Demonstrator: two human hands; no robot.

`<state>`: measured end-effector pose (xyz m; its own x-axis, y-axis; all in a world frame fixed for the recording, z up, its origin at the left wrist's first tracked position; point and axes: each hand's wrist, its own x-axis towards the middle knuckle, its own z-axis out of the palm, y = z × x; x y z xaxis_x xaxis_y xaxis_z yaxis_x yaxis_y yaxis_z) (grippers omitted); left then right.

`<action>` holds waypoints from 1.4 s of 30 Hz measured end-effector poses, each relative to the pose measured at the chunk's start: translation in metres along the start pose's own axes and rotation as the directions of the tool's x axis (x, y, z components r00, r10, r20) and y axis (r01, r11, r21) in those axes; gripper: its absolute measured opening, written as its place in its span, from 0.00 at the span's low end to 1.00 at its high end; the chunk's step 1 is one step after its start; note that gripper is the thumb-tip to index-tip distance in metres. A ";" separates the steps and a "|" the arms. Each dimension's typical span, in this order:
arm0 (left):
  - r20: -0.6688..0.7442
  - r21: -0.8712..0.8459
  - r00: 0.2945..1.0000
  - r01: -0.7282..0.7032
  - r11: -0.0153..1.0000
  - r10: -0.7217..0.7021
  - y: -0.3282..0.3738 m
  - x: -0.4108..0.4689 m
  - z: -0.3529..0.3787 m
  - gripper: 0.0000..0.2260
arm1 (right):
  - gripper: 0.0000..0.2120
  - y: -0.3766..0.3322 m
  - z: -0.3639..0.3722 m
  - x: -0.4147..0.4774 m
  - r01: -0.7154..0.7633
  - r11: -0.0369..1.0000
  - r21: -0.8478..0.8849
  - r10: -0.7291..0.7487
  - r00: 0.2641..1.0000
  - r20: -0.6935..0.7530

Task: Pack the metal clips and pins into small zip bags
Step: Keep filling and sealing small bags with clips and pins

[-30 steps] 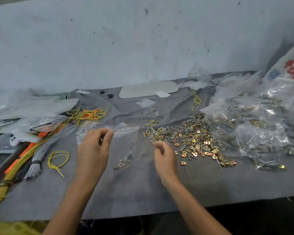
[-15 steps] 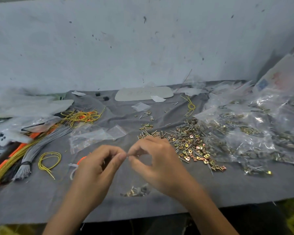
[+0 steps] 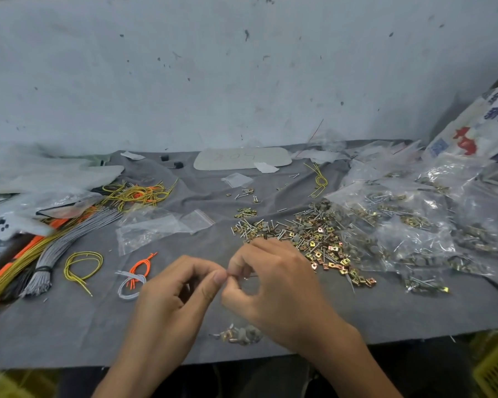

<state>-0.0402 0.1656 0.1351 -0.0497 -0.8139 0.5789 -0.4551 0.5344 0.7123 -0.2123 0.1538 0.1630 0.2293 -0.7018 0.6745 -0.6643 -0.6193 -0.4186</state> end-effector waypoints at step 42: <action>-0.010 0.225 0.994 -0.106 0.969 0.111 0.002 -0.004 -0.004 0.05 | 0.05 -0.004 -0.013 -0.006 0.016 1.000 0.008 -0.017 0.991 0.132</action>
<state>-0.0371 0.1708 0.1360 -0.0914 -0.7473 0.6582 -0.6353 0.5527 0.5393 -0.2210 0.1652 0.1684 0.3324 -0.7313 0.5956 -0.6544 -0.6336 -0.4127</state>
